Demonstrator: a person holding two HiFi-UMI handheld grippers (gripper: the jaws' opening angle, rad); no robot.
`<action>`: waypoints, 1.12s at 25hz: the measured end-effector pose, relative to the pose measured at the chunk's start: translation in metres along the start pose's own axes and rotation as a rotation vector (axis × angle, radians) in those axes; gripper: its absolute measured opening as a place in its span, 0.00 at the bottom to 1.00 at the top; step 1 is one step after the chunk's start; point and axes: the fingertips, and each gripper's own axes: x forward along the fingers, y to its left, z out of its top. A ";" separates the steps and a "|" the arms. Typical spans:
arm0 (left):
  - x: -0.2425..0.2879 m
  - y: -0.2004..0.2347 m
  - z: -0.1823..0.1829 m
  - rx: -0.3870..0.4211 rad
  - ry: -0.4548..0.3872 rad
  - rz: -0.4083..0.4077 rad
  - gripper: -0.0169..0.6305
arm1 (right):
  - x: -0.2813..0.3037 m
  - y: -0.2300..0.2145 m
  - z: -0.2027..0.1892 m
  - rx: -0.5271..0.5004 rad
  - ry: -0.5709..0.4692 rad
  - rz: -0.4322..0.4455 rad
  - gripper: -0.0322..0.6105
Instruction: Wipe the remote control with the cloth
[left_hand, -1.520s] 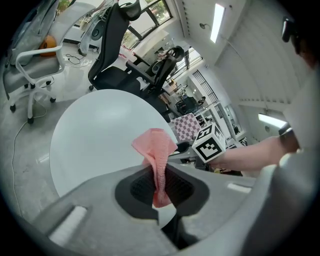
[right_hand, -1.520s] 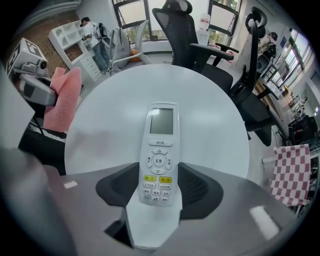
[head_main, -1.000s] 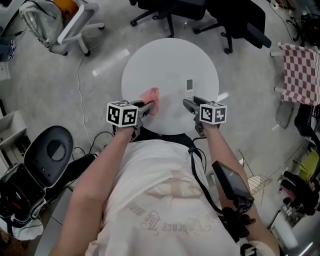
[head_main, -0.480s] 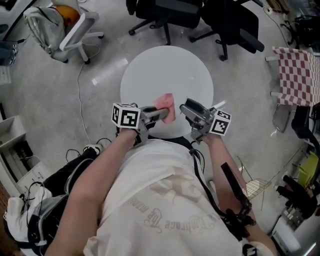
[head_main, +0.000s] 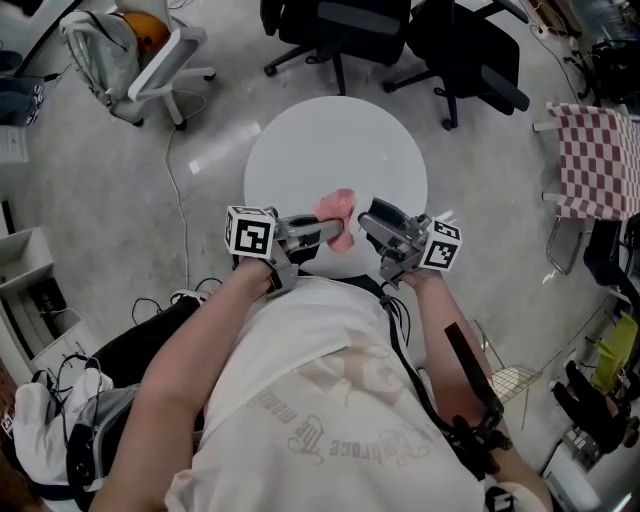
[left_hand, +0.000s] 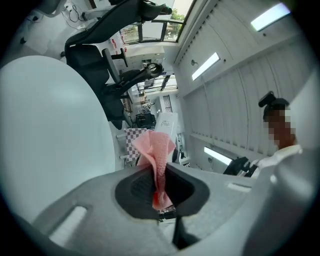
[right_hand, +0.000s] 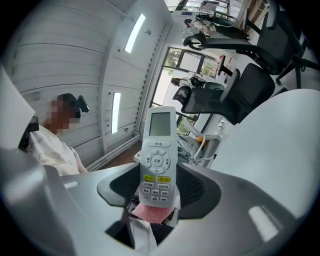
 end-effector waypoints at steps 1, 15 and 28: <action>-0.001 0.000 0.000 0.003 -0.001 0.006 0.06 | 0.000 0.001 -0.002 -0.002 0.010 0.003 0.42; -0.001 -0.006 0.057 0.102 -0.056 0.033 0.06 | -0.002 0.002 -0.059 -0.044 0.270 -0.020 0.42; 0.004 -0.020 0.078 0.017 0.001 -0.007 0.06 | -0.005 -0.005 -0.080 -0.109 0.384 -0.058 0.41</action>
